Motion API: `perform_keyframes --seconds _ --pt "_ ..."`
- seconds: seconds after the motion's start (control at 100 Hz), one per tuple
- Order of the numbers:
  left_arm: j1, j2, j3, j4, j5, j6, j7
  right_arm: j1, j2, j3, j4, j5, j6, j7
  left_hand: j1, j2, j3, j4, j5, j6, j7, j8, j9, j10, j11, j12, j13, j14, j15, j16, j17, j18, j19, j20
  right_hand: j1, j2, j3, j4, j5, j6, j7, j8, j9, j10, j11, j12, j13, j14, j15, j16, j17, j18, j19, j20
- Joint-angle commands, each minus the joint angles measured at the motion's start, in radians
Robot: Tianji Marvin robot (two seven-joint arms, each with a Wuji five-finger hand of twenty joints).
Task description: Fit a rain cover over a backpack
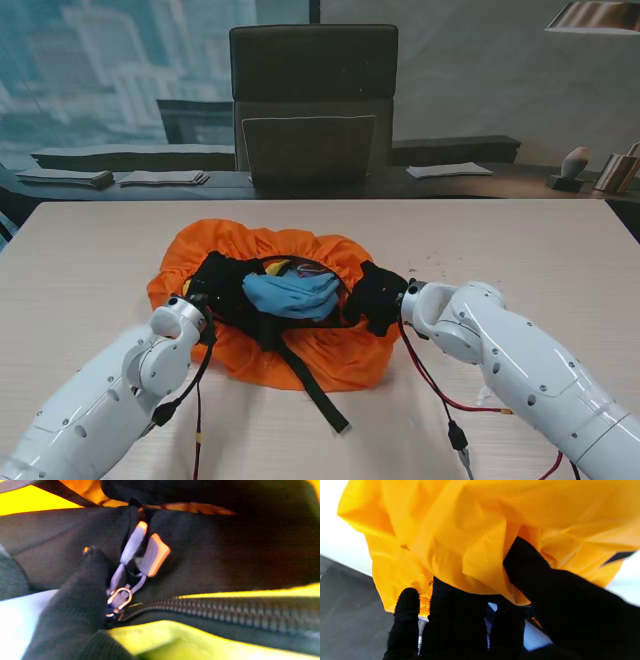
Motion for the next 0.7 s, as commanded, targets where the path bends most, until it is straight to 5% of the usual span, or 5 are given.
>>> perform_keyframes --seconds 0.0,0.23,0.69 --pt "-0.016 0.001 0.003 0.005 0.018 -0.011 -0.020 -0.001 0.013 0.012 -0.024 -0.001 -0.032 0.025 0.004 0.053 0.177 0.073 0.102 -0.066 0.078 0.025 0.083 -0.025 0.081 0.041 0.040 -0.013 0.053 0.038 -0.024 0.022 0.042 0.020 0.028 0.010 0.069 0.037 0.071 -0.009 0.044 -0.097 0.007 0.072 0.025 0.034 0.004 -0.021 0.039 0.003 -0.003 0.031 0.008 -0.012" --pt "-0.092 0.013 0.061 0.070 0.088 -0.030 -0.016 -0.071 0.019 0.135 -0.096 0.016 -0.150 0.068 -0.052 0.012 0.254 0.094 0.133 -0.081 0.078 0.027 0.122 -0.038 0.101 0.062 0.078 -0.024 0.079 0.055 -0.045 0.016 0.032 0.016 -0.026 -0.001 0.142 0.009 0.088 -0.089 -0.018 0.104 -0.047 0.023 0.037 0.101 -0.058 -0.049 0.085 0.048 -0.050 0.024 -0.020 -0.019" --pt "-0.158 0.009 0.084 0.064 0.109 0.046 -0.024 -0.202 0.013 0.288 -0.224 0.075 -0.397 0.015 -0.108 -0.043 0.354 0.118 0.208 -0.039 0.099 -0.029 0.232 -0.020 0.164 0.039 0.196 0.009 0.177 0.092 -0.048 -0.011 0.080 0.038 -0.045 0.009 0.145 0.006 0.118 -0.152 -0.062 0.166 -0.041 -0.013 0.015 0.098 -0.042 -0.063 0.087 0.054 -0.026 0.040 -0.022 0.004"
